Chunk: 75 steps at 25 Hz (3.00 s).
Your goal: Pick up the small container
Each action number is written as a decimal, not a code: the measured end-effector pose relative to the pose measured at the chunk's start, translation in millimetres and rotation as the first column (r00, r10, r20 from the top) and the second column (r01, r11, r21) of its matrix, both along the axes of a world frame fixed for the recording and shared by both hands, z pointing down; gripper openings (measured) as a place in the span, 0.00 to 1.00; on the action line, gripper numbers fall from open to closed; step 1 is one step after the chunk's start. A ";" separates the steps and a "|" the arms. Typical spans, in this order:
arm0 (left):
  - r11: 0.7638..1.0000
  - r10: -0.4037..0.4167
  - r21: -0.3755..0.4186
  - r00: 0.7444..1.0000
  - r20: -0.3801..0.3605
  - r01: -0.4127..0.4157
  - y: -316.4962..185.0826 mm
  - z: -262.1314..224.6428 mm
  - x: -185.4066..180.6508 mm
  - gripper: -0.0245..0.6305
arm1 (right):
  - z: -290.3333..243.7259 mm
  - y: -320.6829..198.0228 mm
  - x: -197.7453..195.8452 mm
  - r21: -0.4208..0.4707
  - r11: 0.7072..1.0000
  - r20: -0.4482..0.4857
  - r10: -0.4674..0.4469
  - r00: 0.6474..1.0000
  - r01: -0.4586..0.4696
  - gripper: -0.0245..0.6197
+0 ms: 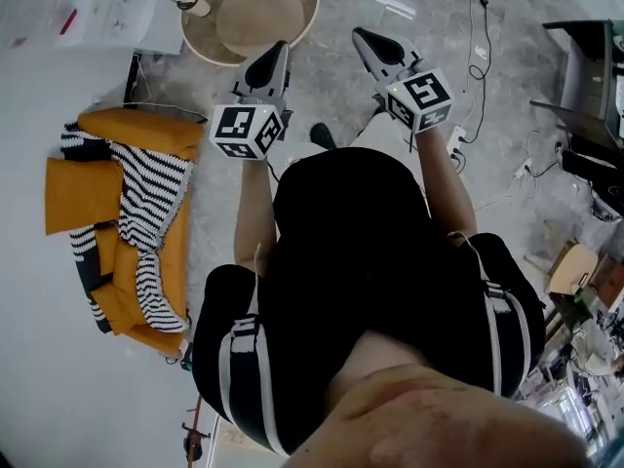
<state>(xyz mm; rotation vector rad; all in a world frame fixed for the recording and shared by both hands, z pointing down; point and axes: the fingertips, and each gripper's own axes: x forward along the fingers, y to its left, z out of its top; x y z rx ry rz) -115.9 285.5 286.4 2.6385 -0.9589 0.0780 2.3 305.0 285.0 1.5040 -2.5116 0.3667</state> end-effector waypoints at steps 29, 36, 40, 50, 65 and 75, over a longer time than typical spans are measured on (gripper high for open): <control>0.966 -0.241 -0.069 0.967 0.086 0.248 -183.6 31.5 172.3 0.06 | 26.6 -220.9 146.8 -0.071 0.951 0.143 -0.289 0.947 0.301 0.04; 0.950 -0.280 -0.115 0.955 0.098 0.290 -228.0 61.6 142.9 0.06 | 52.6 -269.6 117.0 -0.123 0.932 0.141 -0.325 0.935 0.342 0.04; 0.939 -0.315 -0.119 0.946 0.075 0.322 -273.6 82.8 113.8 0.06 | 58.5 -306.2 94.5 -0.136 0.935 0.117 -0.314 0.942 0.328 0.04; 0.963 -0.231 -0.116 0.967 0.103 0.243 -375.4 132.5 80.0 0.06 | 85.5 -397.3 38.6 -0.180 0.938 0.056 -0.290 0.955 0.295 0.04; 0.958 -0.089 -0.260 0.987 0.137 0.123 -434.3 299.3 91.2 0.07 | 163.8 -460.7 42.1 -0.282 0.940 0.026 -0.195 0.981 0.194 0.04; 0.933 -0.016 -0.347 0.973 0.231 0.098 -439.5 431.2 92.0 0.23 | 235.8 -456.0 27.6 -0.383 0.901 0.051 -0.202 0.978 0.206 0.04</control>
